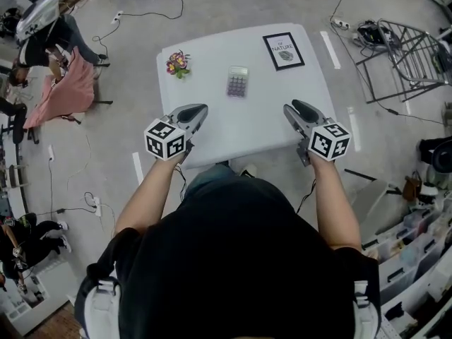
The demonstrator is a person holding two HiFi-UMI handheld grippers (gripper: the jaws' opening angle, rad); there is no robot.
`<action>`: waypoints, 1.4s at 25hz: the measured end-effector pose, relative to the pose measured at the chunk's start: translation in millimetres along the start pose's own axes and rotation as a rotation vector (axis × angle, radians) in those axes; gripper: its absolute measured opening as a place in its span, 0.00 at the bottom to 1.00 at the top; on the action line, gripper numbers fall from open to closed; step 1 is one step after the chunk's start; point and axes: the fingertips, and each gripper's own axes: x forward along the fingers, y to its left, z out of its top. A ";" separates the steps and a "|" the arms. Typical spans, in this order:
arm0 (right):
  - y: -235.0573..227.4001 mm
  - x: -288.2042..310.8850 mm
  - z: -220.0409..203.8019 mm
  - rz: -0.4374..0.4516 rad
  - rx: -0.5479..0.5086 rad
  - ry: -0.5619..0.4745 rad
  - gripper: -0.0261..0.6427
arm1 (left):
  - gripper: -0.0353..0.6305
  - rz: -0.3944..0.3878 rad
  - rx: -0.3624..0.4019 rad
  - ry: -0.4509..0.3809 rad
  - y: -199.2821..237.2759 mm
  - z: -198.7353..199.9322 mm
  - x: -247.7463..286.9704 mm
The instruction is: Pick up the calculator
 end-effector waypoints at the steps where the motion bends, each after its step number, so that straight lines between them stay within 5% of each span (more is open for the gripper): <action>1: -0.7 3.1 1.0 0.004 0.000 0.002 0.28 | 0.08 0.006 -0.003 -0.001 3.1 -0.5 -0.5; 35: -62.7 191.6 33.6 0.054 -0.015 0.187 0.28 | 0.08 0.006 -0.142 0.021 123.0 -21.4 71.1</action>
